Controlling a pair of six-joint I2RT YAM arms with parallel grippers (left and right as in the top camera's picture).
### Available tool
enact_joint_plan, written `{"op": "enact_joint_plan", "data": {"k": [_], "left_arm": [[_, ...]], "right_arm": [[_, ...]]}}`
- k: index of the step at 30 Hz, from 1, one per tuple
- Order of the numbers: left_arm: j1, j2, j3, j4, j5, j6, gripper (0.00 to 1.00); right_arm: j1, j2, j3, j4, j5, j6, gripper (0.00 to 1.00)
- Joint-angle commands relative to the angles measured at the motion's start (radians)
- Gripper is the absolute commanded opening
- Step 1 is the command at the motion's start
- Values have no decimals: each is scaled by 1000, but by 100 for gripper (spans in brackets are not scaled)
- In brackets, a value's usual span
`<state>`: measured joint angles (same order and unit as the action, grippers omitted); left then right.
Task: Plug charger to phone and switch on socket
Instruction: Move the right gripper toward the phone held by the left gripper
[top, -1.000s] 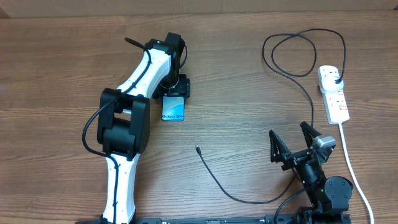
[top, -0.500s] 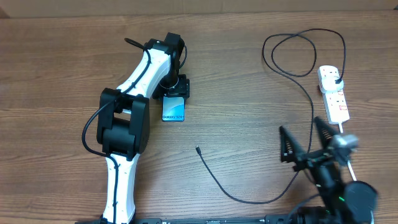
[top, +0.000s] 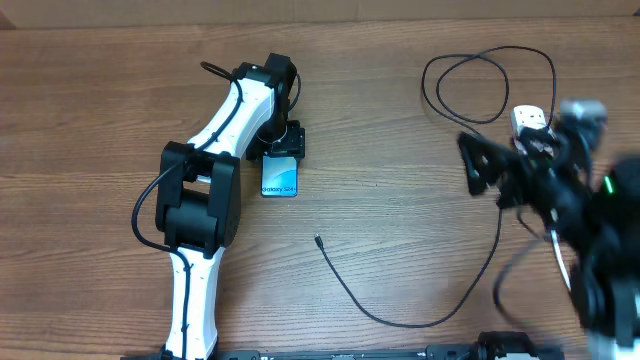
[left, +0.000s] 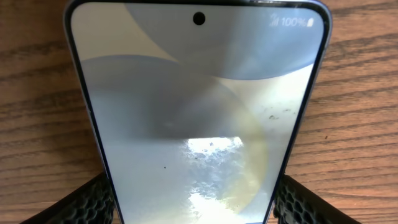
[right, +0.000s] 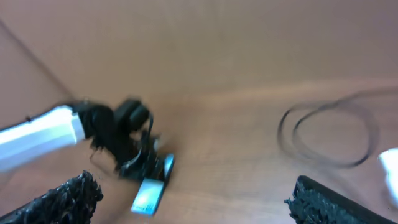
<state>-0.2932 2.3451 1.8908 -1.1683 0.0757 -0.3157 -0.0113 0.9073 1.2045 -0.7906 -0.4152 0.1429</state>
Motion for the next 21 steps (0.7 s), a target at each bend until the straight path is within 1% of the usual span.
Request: {"op": "enact_joint_plan", "data": {"k": [1,5,8,11,17,21], "left_arm": [[-3,32,-39,2,55,-3,73],[-4,32,-39,8,55,-3,74],[-4,32,-39,14,55,-3,76],[-4,32,-39,22,55,-3,76],[-4,32,-39,32,55,-7,76],[-4,32,-39,33,48,-7,81]], "right_arm": [[5,115,21,-40,-205,-13,100],[5,261,21,-109,-274,-13,100],[6,366,19,-137,-325,-13,91],[26,461,17,-137,-348,-14,88],[97,628,-11,-77,-337,-13,88],[134,733,-14,-42,-322,26,91]]}}
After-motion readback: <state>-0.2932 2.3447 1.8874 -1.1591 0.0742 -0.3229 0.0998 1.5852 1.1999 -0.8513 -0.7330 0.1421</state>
